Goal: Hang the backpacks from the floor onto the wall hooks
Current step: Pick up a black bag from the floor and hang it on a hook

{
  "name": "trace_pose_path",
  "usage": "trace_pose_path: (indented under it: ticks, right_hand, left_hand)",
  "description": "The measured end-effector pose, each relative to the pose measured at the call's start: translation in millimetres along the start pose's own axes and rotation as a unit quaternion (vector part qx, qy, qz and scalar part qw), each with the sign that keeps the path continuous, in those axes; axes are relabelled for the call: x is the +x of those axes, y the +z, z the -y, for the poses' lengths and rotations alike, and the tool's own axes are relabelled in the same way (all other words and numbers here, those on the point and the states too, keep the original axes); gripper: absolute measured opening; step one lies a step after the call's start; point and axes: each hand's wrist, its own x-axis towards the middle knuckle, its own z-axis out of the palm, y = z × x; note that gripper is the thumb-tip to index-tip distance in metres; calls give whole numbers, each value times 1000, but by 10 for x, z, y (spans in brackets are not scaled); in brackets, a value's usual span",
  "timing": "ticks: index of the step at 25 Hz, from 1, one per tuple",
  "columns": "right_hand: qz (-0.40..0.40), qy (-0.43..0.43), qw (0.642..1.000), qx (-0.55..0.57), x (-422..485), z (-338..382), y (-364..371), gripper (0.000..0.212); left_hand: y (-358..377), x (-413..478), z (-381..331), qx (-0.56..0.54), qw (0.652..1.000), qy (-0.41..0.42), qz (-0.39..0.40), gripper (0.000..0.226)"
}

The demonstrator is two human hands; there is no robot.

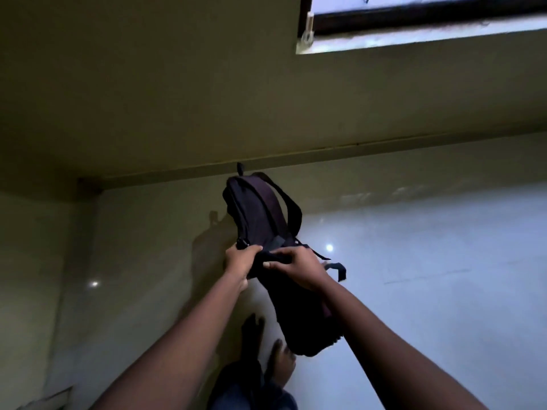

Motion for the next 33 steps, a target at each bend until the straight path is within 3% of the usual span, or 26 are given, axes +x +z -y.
trace_pose_path:
  ticks: [2,6,8,11,12,15,17,18,20,21,24,28,31,33]
  right_hand:
    - [-17,19,998,62,-400,152,5,35]
    - [-130,58,968,206,-1016,542,87,32]
    - [-135,104,952,252,-1091,762,167,50]
    - [-73,155,929,328,-1208,1091,348,93]
    - [-67,168,916,359,-1246,1166,410,97]
    - [-121,182,890,401,-1487,1273,534,58]
    - [-165,170,907,349,-1712,1305,616,22]
    - [-173,161,915,327,-1879,1339,684,13]
    - [-151,134,934,296,-2183,1403,843,20]
    - [-139,115,945,273,-2341,1425,934,23]
    - [-97,27,973,208,-2853,1456,1136,25]
    - [-80,-86,989,85,-3304,1375,1150,20]
    - [-89,-121,988,44,-3469,1351,922,19]
    - [-64,-126,989,40,-3475,1357,779,21]
  left_hand:
    - [-180,-298,86,30,999,25,-12,35]
    - [-612,-861,121,174,978,114,-32,31]
    - [-833,-1172,206,253,954,157,-28,30]
    - [-1236,-1759,448,341,913,224,-17,36]
    - [-1392,-1933,520,360,899,246,-22,38]
    - [-1856,-2357,651,412,870,272,14,50]
    - [-2187,-2633,651,419,863,249,130,68]
    - [-2332,-2814,660,394,871,215,199,76]
    - [-2494,-3148,658,333,887,167,275,78]
    - [-2496,-3263,685,290,906,163,260,74]
    - [-2321,-3384,822,147,963,204,99,75]
    - [-1965,-3477,858,129,961,241,-48,88]
    - [-1702,-3586,776,101,954,255,-121,48]
    - [-1630,-3615,778,89,947,270,-149,35]
